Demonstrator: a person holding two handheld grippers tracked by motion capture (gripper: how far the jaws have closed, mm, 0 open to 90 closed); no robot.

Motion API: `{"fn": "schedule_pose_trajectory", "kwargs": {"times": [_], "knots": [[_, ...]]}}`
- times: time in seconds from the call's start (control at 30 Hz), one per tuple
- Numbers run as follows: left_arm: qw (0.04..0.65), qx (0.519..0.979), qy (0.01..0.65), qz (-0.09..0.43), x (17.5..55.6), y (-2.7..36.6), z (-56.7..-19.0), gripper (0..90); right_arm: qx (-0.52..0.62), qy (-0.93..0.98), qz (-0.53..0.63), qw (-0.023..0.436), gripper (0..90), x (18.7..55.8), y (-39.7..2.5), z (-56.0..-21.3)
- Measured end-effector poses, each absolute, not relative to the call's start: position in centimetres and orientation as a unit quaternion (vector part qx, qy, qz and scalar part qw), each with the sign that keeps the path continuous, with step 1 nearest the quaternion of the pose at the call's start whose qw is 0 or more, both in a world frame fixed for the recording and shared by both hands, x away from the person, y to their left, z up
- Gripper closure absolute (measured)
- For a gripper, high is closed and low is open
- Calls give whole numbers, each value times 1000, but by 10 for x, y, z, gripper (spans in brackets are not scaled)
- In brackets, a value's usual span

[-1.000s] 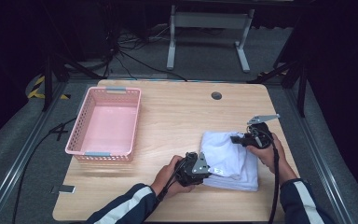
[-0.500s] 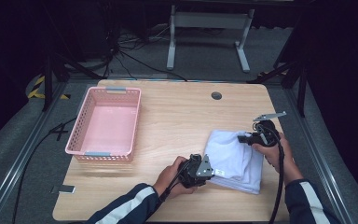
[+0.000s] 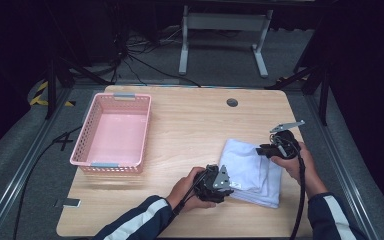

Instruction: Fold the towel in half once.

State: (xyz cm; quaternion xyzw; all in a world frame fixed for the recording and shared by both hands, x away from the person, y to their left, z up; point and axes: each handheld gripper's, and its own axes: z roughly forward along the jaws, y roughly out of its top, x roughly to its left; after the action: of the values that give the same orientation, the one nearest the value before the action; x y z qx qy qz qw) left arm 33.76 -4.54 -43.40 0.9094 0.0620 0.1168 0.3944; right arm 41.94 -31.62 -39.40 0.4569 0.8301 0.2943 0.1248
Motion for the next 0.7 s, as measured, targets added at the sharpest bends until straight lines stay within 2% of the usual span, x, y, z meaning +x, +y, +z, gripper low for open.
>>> {"fn": "schedule_pose_trajectory", "kwargs": {"times": [0.03, 0.17, 0.23, 0.37, 0.43, 0.6, 0.67, 0.7], "knots": [[394, 910, 62, 115, 338, -47, -434, 472, 464, 827, 294, 122, 484, 418, -318, -394], [396, 911, 57, 96, 341, -59, -434, 423, 487, 806, 313, 126, 424, 405, -331, -391], [389, 915, 51, 97, 340, -65, -436, 396, 502, 797, 315, 116, 336, 400, -340, -396], [376, 922, 50, 82, 342, -74, -443, 446, 520, 795, 299, 89, 237, 402, -347, -420], [371, 923, 53, 85, 343, -75, -444, 552, 517, 794, 315, 56, 233, 405, -347, -432], [369, 924, 58, 78, 346, -73, -446, 733, 498, 808, 310, 60, 234, 408, -331, -436], [373, 922, 56, 83, 347, -72, -445, 802, 487, 815, 306, 72, 307, 410, -322, -438], [374, 922, 55, 79, 346, -72, -445, 808, 490, 812, 308, 76, 359, 411, -320, -438]]}}
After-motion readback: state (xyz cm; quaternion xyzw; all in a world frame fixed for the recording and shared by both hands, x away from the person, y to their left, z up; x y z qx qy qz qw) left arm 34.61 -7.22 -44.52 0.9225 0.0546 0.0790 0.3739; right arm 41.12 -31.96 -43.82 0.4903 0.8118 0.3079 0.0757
